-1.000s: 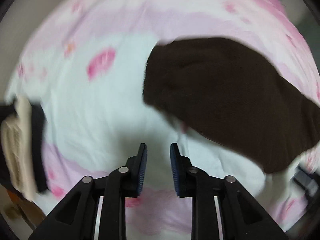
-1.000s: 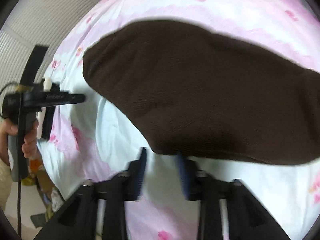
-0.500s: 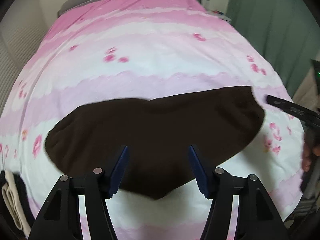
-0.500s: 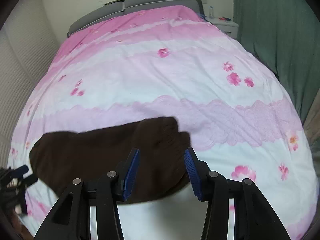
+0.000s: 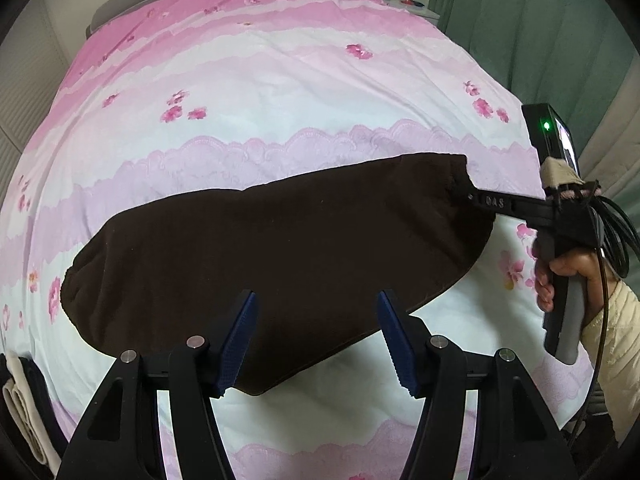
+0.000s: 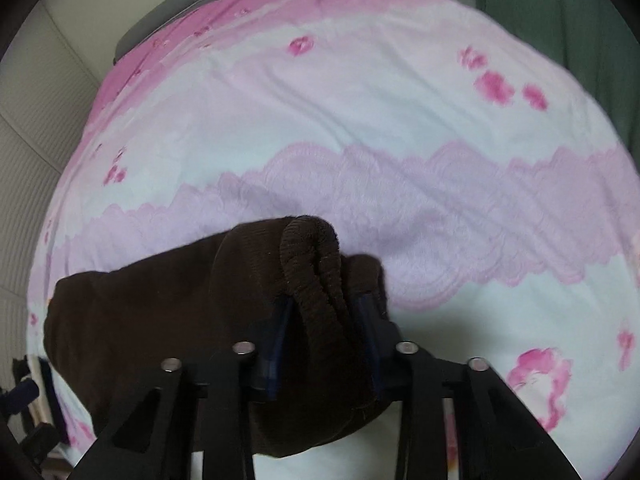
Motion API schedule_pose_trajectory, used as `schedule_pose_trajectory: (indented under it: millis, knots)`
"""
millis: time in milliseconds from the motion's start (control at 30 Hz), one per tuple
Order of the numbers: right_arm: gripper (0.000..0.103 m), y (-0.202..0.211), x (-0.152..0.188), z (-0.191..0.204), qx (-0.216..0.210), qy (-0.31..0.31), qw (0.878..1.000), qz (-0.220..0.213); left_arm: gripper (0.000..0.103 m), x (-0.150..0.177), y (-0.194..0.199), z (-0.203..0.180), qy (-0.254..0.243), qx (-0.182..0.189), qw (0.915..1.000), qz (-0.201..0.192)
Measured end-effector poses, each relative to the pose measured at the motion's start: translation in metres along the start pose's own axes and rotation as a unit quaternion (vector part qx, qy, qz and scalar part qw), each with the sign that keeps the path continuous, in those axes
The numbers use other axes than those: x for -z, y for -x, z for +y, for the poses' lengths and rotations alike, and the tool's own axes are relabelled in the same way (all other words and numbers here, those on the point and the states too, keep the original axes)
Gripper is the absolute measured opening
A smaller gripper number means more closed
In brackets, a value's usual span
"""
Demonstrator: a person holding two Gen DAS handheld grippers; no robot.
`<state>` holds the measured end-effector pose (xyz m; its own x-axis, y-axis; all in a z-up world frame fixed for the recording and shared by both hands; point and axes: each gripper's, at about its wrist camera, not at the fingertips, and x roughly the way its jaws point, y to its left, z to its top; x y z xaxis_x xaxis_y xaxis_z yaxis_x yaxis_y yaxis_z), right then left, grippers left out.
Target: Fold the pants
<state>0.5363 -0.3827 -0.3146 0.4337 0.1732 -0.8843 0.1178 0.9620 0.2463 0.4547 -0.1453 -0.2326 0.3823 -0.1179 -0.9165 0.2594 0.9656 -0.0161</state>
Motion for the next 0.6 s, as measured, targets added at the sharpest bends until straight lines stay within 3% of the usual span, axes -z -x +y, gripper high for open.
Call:
schedule_pose_trajectory:
  millis: [67, 200, 333, 400, 467, 533, 600]
  knots:
    - [0.018, -0.002, 0.003, 0.001, 0.010, 0.018, 1.000, 0.007, 0.061, 0.000, 0.000, -0.001, -0.005, -0.001, 1.0000, 0.000]
    - [0.017, 0.026, 0.007, -0.011, -0.002, 0.002, 1.000, -0.026, 0.061, -0.001, -0.002, -0.001, -0.004, 0.001, 1.0000, 0.003]
    - [0.021, 0.005, 0.004, -0.031, -0.013, -0.018, 1.000, 0.013, 0.061, -0.001, -0.004, -0.005, -0.007, 0.004, 0.9999, 0.009]
    - [0.050, 0.004, 0.004, -0.029, -0.003, -0.013, 1.000, 0.018, 0.061, 0.000, -0.003, -0.006, -0.012, 0.004, 0.9999, 0.009]
    - [0.056, 0.012, 0.005, -0.030, 0.006, -0.018, 1.000, 0.002, 0.061, 0.002, 0.000, -0.006, -0.016, 0.002, 0.9999, 0.007]
    - [0.057, 0.025, 0.007, -0.035, -0.014, -0.039, 0.999, -0.017, 0.061, 0.003, 0.002, -0.004, -0.010, 0.000, 0.9999, 0.005]
    - [0.068, 0.036, 0.012, -0.039, -0.015, -0.058, 0.998, -0.036, 0.061, 0.004, 0.003, -0.001, -0.004, -0.003, 1.0000, 0.004]
